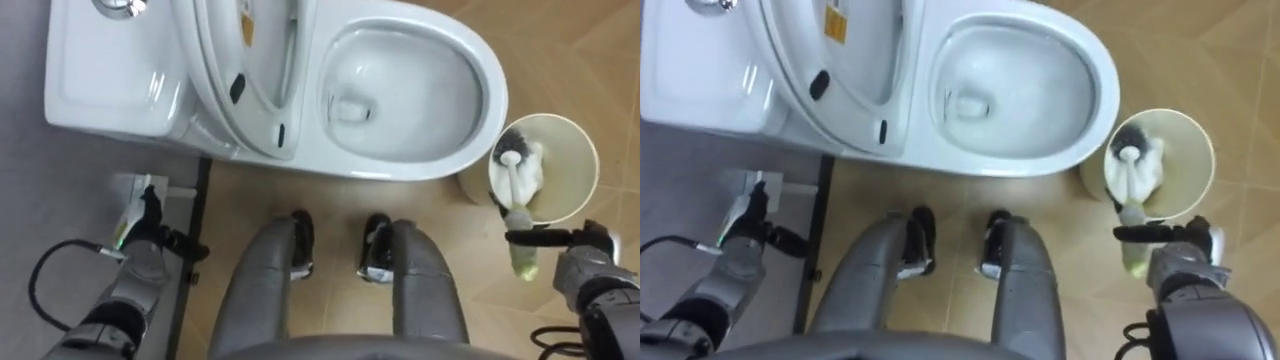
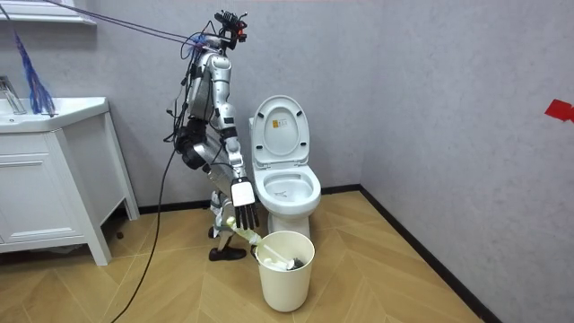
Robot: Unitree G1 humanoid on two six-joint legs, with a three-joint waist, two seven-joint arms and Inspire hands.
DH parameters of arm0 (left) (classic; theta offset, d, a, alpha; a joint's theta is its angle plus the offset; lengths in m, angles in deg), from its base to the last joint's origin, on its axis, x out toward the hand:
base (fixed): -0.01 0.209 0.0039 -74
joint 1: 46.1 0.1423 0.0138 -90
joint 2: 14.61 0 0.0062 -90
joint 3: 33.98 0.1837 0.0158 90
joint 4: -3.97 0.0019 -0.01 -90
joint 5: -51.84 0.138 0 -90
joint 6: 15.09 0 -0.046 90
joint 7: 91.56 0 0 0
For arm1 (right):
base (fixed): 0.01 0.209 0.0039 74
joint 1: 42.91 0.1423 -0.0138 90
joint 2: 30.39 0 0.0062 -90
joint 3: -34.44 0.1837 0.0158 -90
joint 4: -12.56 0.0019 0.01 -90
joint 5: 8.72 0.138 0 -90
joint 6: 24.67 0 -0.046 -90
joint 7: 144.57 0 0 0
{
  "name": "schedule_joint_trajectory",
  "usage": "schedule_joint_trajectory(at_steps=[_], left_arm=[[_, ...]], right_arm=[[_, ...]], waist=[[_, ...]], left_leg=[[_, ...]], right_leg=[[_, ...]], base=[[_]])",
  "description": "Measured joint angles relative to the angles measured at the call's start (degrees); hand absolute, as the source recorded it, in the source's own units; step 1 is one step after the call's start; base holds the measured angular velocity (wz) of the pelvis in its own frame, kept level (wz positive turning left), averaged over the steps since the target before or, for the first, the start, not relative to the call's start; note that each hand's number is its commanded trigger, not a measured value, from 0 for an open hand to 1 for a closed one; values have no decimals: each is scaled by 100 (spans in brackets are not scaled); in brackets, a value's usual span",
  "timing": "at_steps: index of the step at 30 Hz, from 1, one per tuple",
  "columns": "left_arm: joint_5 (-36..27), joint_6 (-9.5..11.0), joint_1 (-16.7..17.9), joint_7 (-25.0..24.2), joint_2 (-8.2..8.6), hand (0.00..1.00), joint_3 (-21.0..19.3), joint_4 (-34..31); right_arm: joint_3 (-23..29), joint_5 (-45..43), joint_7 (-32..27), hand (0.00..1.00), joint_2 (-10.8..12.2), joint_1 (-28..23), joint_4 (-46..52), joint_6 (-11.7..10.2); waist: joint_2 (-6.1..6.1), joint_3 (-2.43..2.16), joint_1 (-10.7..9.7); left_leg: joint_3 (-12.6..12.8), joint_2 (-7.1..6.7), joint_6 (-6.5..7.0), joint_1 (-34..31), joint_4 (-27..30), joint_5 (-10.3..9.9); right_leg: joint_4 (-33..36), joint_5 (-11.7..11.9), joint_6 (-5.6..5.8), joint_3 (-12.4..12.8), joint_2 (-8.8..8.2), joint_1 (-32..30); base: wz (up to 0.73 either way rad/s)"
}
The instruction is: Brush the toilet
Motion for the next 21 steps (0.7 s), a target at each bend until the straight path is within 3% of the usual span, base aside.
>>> schedule_joint_trajectory(at_steps=[9,21], left_arm=[[-90,-31,-74,302,-129,0,73,-414],[-94,-21,-140,673,-243,0,73,-601]], right_arm=[[-72,954,441,0,-206,169,-105,123],[-455,1660,969,0,-210,186,-104,240]], waist=[[2,4,53],[5,-1,19]], left_leg=[[-59,2,-127,-991,892,-135],[-212,5,-254,-1635,1324,-114]], right_leg=[[990,-230,-201,-10,-97,-999],[1454,-340,-379,-130,-149,-1609]], base=[[6],[3]])
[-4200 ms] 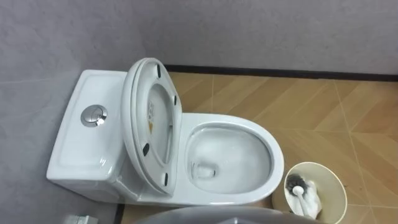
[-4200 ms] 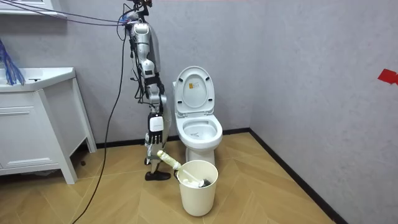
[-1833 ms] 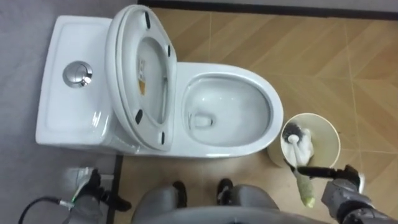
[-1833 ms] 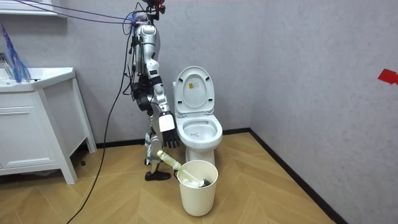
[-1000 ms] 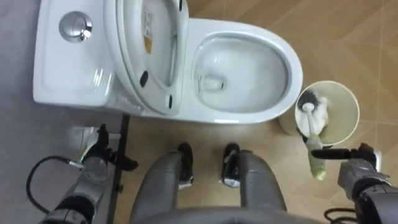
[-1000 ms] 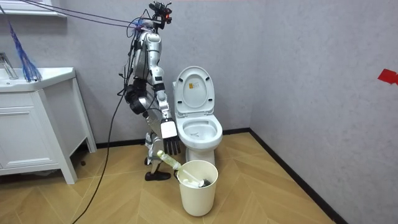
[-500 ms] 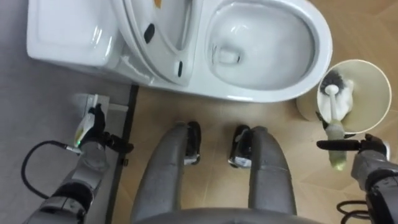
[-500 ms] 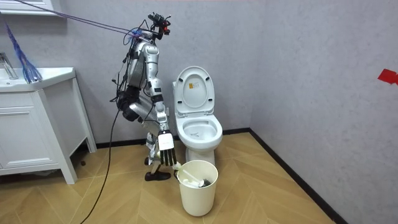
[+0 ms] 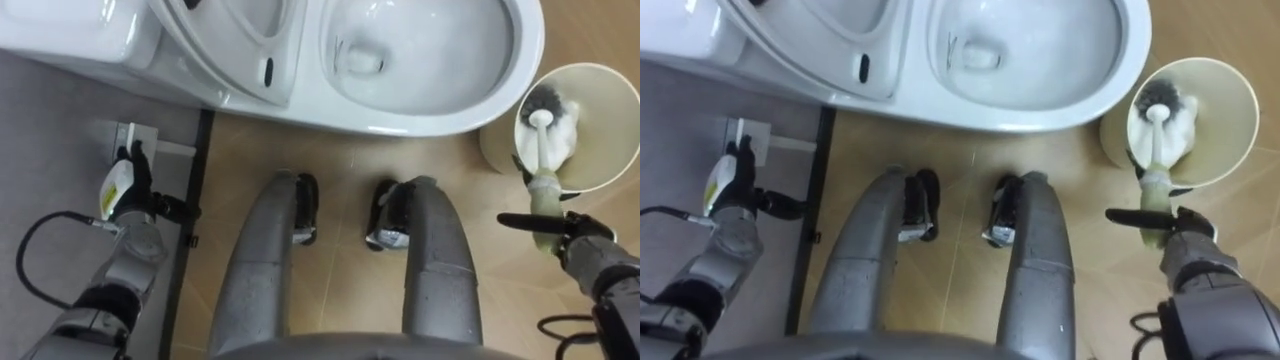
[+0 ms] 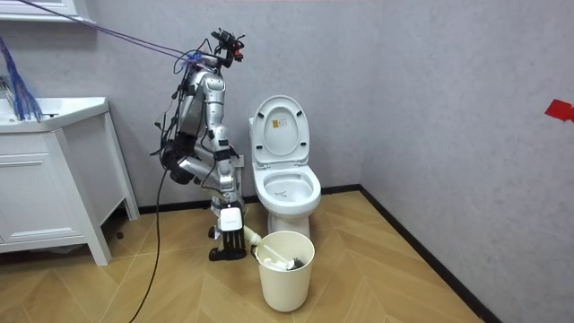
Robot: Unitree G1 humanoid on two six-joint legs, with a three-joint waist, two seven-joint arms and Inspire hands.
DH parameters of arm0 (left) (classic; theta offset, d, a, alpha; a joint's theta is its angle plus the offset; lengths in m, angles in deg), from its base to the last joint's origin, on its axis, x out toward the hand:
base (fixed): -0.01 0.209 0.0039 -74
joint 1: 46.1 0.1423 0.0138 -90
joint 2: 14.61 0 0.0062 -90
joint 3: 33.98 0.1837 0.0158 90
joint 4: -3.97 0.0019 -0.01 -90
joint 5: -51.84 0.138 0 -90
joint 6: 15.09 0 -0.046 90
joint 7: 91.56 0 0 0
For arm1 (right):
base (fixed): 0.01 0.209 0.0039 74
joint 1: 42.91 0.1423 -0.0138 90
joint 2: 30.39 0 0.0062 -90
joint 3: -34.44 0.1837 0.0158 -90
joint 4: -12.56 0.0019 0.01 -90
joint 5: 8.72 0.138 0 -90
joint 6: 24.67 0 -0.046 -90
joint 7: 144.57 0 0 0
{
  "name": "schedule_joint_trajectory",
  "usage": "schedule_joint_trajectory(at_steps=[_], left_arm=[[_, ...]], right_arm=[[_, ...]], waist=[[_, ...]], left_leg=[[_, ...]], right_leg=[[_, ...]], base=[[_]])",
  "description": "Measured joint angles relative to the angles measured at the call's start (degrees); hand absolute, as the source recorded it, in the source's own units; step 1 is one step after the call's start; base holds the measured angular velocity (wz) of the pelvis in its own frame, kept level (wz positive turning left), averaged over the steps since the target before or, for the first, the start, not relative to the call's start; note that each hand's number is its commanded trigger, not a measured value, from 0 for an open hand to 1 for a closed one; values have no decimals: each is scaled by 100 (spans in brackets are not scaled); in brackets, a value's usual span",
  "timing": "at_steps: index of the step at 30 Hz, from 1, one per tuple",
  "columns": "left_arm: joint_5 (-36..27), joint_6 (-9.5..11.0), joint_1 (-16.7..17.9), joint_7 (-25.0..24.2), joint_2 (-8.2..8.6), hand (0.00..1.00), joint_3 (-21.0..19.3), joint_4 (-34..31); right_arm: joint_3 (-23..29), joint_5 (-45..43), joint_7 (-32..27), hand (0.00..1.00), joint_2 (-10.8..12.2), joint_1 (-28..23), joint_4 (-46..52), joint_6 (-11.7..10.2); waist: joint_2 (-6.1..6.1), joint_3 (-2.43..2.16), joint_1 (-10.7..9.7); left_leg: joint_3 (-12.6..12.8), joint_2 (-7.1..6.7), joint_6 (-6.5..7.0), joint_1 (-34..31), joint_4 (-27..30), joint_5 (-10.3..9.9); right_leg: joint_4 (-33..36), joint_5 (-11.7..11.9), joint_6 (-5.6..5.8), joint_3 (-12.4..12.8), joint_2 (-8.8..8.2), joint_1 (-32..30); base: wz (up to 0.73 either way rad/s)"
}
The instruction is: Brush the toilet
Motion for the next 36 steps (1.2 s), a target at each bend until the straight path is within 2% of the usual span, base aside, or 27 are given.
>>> schedule_joint_trajectory(at_steps=[5,12,18,24,25,26,28,34,36], left_arm=[[-13,0,-50,158,-15,0,103,-18],[-10,4,-89,299,-65,0,241,-31],[-14,-5,-80,334,-122,0,332,-27],[-19,-37,-84,333,-133,0,351,-23],[-20,-37,-79,333,-133,0,352,-23],[-21,-37,-75,334,-133,0,366,-23],[-34,-28,-85,334,-134,0,391,-23],[-547,206,-72,354,-176,0,440,-29],[-653,240,-72,348,-193,0,440,-29]], right_arm=[[-416,384,124,0,-68,52,-2,6],[-618,871,362,0,-183,118,-55,7],[-625,1313,390,0,-197,123,-79,8],[-660,1487,438,0,-218,204,-89,7],[-660,1486,438,69,-222,203,-90,7],[-660,1482,442,100,-236,216,-91,5],[-660,1474,447,100,-258,241,-92,4],[-715,1301,633,100,-377,282,-209,16],[-802,1289,647,100,-405,283,-212,20]], waist=[[4,-2,31],[28,1,59],[48,-1,95],[55,-1,98],[55,-1,99],[57,-1,108],[55,0,132],[42,7,148],[5,31,141]], left_leg=[[-16,0,-6,-162,86,-4],[-9,-7,-12,-343,149,-2],[-21,5,-66,-424,266,-44],[-43,1,-95,-432,339,-92],[-43,1,-99,-432,354,-102],[-43,1,-98,-433,395,-128],[-43,-3,-92,-437,412,-138],[-41,0,-87,-451,502,-204],[-43,2,-91,-456,502,-205]], right_leg=[[87,-3,-53,-17,-12,-160],[186,-6,-77,-7,-23,-359],[322,-79,-145,-14,-27,-452],[406,-141,-154,-19,-33,-456],[422,-146,-157,-22,-38,-456],[462,-159,-156,-31,-51,-456],[486,-175,-178,-60,-88,-456],[581,-250,-185,-83,-128,-456],[584,-255,-193,-86,-128,-456]], base=[[0],[0],[0],[1],[0],[0],[2],[1],[0]])
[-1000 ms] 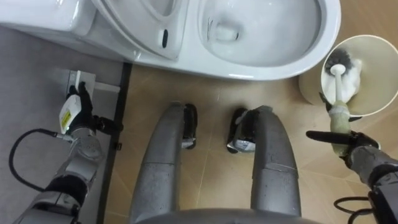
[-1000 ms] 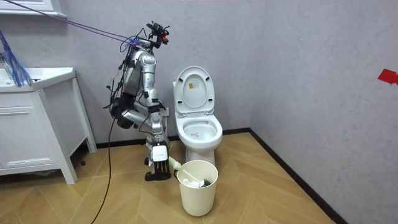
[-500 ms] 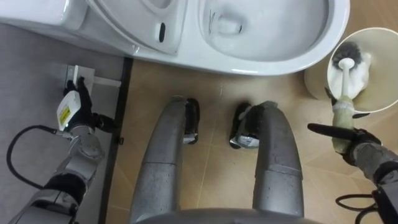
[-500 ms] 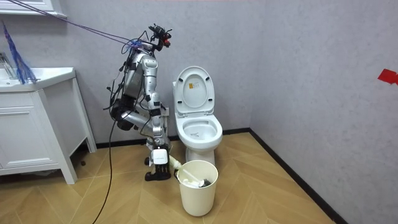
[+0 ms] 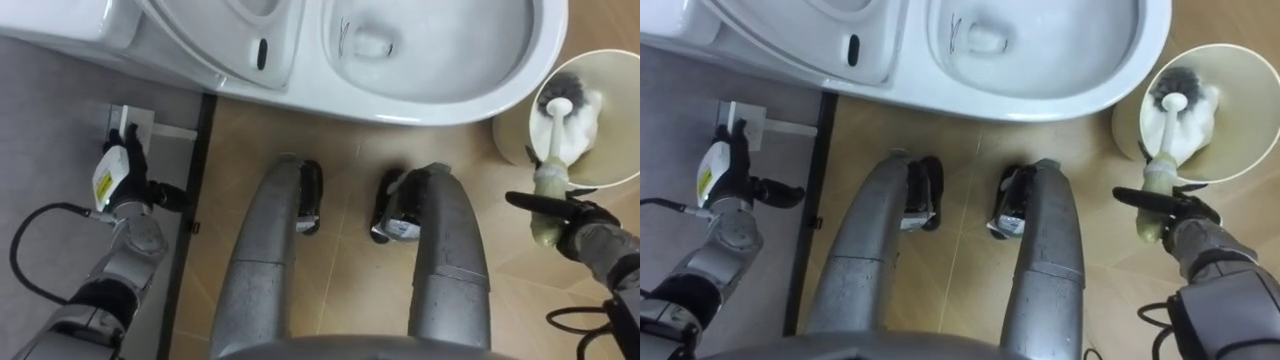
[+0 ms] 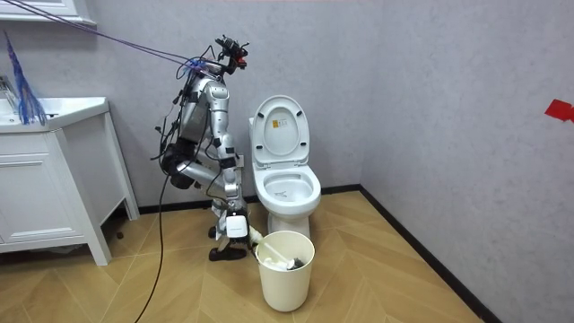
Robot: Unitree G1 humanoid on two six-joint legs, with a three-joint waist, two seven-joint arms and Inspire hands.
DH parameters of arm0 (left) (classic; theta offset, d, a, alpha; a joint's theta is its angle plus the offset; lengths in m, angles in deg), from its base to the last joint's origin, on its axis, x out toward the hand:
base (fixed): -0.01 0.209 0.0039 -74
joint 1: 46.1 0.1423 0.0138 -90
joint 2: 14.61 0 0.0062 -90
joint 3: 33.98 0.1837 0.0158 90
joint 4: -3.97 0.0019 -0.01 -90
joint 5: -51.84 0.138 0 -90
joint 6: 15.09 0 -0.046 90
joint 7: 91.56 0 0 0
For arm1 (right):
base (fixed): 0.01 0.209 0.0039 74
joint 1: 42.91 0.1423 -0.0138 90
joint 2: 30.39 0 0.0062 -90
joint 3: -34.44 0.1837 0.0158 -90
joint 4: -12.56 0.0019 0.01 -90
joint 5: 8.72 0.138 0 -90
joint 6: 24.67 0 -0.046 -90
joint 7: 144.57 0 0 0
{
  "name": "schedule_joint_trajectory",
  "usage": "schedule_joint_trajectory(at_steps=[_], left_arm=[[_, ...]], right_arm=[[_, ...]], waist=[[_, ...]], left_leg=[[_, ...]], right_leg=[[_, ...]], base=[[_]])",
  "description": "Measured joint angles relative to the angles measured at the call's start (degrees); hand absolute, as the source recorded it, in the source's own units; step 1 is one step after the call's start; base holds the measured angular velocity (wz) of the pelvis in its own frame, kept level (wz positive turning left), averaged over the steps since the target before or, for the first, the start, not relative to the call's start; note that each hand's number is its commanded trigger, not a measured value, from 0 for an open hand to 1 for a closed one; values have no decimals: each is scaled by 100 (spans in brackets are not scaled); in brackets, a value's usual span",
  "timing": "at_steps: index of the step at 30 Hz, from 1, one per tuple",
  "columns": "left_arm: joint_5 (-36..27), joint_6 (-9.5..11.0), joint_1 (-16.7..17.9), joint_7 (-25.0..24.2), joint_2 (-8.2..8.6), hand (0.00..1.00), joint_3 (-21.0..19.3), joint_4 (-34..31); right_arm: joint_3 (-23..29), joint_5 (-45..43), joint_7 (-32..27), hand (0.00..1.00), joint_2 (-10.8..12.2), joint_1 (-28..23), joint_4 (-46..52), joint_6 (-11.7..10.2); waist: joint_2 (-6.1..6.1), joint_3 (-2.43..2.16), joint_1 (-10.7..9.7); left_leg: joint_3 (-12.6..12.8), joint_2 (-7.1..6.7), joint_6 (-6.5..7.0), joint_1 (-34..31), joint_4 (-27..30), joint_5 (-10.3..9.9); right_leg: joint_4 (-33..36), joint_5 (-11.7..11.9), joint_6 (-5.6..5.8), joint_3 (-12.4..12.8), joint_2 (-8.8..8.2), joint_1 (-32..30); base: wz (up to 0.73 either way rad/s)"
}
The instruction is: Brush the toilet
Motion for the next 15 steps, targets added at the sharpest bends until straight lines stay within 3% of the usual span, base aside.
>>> schedule_joint_trajectory(at_steps=[15], left_arm=[[-27,66,23,-47,-83,0,79,1]], right_arm=[[-163,-288,97,100,-62,32,-35,128]], waist=[[-14,8,14]], left_leg=[[-13,0,-9,-17,16,-6]], right_leg=[[9,-5,-8,-10,1,0]], base=[[0]])
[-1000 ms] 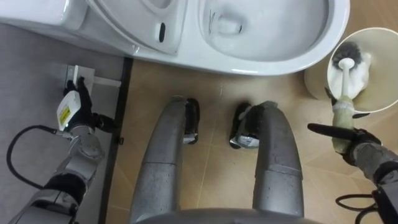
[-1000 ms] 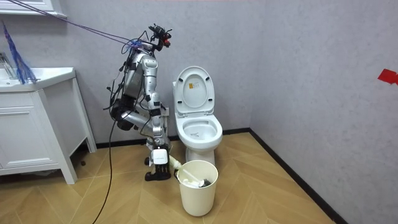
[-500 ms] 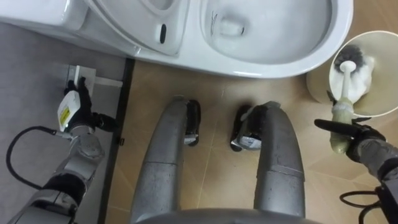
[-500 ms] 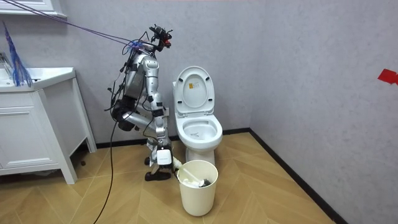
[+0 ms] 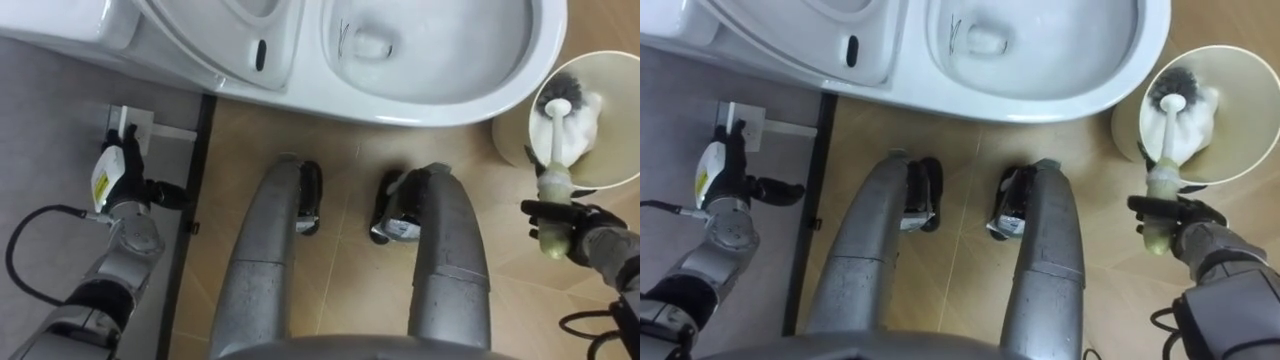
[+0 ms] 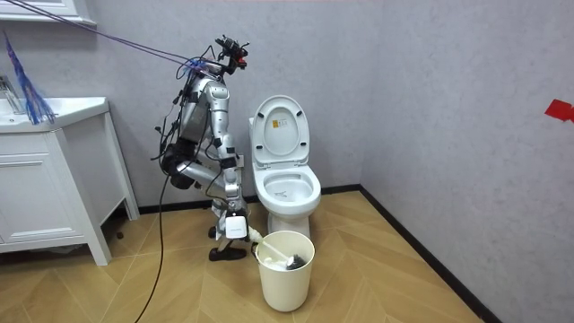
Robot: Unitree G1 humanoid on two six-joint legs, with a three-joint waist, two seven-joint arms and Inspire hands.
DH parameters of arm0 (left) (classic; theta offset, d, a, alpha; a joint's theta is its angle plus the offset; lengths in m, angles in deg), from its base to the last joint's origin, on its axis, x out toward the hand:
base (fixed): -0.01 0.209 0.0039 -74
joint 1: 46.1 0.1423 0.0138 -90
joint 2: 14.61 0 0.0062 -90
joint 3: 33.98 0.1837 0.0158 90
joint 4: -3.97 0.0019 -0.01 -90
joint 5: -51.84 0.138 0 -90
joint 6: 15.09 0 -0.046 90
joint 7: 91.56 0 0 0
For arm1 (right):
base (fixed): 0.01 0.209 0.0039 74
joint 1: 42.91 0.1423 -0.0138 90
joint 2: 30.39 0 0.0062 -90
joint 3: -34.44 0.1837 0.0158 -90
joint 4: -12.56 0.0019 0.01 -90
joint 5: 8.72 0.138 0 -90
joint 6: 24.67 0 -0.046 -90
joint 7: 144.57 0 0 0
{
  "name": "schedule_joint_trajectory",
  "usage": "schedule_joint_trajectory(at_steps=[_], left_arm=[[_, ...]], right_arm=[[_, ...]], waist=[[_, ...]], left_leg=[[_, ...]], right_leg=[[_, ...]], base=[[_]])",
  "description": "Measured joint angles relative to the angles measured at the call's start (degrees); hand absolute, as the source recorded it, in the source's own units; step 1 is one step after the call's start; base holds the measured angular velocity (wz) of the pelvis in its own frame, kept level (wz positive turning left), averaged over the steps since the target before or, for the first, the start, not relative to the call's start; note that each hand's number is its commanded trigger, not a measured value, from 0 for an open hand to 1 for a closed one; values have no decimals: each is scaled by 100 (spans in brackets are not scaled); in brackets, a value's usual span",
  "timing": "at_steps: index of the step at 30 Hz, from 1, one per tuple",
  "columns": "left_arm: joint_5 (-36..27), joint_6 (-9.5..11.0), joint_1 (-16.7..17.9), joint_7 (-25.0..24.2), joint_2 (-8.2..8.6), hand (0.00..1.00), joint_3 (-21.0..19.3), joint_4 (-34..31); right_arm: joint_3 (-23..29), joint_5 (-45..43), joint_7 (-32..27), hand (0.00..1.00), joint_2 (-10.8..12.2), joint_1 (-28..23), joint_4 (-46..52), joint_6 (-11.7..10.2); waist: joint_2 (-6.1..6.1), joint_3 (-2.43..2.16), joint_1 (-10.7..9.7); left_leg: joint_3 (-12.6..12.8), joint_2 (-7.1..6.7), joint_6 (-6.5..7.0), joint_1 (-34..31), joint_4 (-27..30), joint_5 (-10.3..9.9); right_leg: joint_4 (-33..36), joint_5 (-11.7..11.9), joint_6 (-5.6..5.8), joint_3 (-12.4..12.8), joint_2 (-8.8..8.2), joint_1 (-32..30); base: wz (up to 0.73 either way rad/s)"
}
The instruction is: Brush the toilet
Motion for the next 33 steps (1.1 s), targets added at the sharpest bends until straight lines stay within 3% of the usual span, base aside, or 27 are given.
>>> schedule_joint_trajectory(at_steps=[10,16,22,28,31,33], left_arm=[[6,90,66,-13,-67,0,41,-20],[-6,45,101,-126,-71,0,41,12],[-133,-133,261,-326,12,0,33,298],[-221,-214,683,-417,133,0,3,356],[-227,-205,766,-418,211,0,-112,468],[-221,-207,922,-425,259,0,-440,219]], right_arm=[[-32,-97,-4,100,3,-52,42,60],[-32,180,-10,100,97,-186,36,59],[47,690,-86,100,308,-391,19,58],[610,1065,-320,100,622,-699,-3,51],[937,1318,-431,100,803,-820,-23,52],[1269,1519,-451,100,946,-941,-45,54]], waist=[[50,-38,5],[56,-44,3],[8,-45,28],[-5,-48,22],[-66,-48,20],[-118,-68,-1]], left_leg=[[-10,-7,1,8,2,-3],[-101,-5,-38,224,-23,-14],[-123,-3,-13,1036,-551,32],[-236,-34,50,2123,-1560,263],[-258,-104,112,2685,-2036,393],[-269,-125,144,3114,-2336,418]], right_leg=[[0,3,0,-4,1,1],[-96,20,-42,-99,27,289],[-731,126,149,-100,188,1143],[-1880,405,313,-244,313,2349],[-2337,490,385,-267,306,2915],[-2648,517,431,-321,294,3360]], base=[[0],[0],[-3],[8],[13],[11]])
